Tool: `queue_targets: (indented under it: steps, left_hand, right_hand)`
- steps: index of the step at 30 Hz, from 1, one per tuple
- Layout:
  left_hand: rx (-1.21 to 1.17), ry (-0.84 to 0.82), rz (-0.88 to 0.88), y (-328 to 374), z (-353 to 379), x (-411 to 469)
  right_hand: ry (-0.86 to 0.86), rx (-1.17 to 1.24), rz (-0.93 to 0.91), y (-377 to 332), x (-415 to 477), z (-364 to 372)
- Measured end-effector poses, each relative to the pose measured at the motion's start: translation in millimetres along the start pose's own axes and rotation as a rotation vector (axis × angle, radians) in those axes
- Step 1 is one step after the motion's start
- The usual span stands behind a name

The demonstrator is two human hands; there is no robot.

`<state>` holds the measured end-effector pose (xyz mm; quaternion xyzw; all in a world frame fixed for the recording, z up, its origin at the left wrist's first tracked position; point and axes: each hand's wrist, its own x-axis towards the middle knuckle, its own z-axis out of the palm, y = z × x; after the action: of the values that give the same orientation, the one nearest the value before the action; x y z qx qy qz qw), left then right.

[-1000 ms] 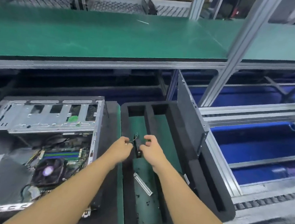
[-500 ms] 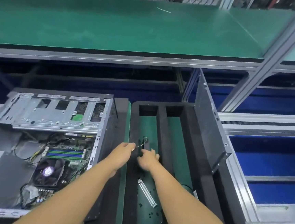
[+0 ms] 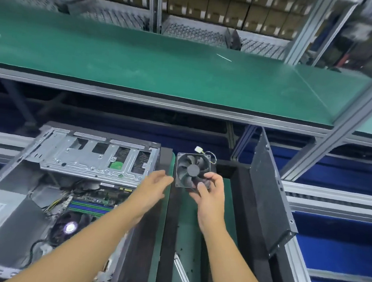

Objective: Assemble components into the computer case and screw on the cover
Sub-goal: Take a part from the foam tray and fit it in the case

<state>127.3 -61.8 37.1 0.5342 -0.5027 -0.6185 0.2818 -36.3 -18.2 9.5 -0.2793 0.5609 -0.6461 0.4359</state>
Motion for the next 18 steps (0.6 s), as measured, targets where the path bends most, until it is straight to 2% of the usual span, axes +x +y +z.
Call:
queue_targets:
  steps: [4,9,12,15,18]
  left_hand:
    - [-0.122,-0.012,0.149,21.9,-40.0,-8.6]
    - [-0.124,0.025,0.287,24.6,-90.8,-30.2]
    - [-0.14,0.042,0.309,20.0,-121.6,-42.1]
    - [-0.054,0.05,0.312,13.4,-155.8,-52.8]
    - [0.174,0.039,0.374,3.5,-184.5,-62.7]
  right_hand:
    - [-0.18,0.267,-0.014,-27.5,-20.5,37.2]
    - [-0.209,0.259,0.022,-22.9,-52.6,89.0]
    - [-0.227,0.165,0.067,-12.9,-66.9,115.7]
    - [-0.247,0.075,0.146,-0.9,-81.0,141.3]
    - [-0.264,0.106,0.252,14.2,-91.7,159.9]
